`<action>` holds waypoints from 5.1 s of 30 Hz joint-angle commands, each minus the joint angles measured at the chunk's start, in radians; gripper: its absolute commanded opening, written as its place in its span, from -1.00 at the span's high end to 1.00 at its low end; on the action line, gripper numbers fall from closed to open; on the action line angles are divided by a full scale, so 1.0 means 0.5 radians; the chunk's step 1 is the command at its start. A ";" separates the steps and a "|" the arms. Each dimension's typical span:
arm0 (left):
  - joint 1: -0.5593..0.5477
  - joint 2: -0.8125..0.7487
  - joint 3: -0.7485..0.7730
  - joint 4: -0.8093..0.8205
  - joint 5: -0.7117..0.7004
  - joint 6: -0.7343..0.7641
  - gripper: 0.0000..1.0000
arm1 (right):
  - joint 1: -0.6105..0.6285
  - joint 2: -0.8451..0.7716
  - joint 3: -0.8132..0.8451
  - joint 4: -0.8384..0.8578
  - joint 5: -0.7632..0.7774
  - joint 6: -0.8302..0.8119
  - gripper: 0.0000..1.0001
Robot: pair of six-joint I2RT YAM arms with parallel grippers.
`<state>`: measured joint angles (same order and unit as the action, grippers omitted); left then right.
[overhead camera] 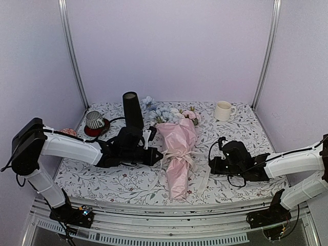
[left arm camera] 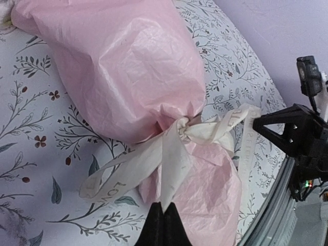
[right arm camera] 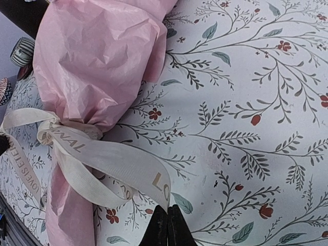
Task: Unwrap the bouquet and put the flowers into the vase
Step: Untie the ribbon from the tied bouquet.
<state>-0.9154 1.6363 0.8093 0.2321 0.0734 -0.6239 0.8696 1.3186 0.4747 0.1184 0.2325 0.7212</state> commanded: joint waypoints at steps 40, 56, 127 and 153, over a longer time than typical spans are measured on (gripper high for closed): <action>0.024 -0.465 0.066 -0.451 -0.333 0.188 1.00 | -0.254 -0.522 0.294 -0.599 0.329 -0.137 0.95; 0.050 -0.613 0.046 -0.528 -0.399 0.211 1.00 | -0.288 -0.554 0.312 -0.647 0.366 -0.173 0.95; 0.018 -0.371 0.200 -0.451 -0.191 0.312 1.00 | -0.422 -0.968 0.737 -1.048 0.429 -0.346 0.95; 0.013 -0.255 0.345 -0.528 -0.165 0.330 1.00 | -0.421 -1.070 0.654 -1.056 0.493 -0.353 0.95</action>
<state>-0.9058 1.4990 0.9237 -0.0124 -0.0135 -0.4747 0.6662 0.7727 0.8558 -0.4339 0.4702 0.5335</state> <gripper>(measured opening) 0.007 0.027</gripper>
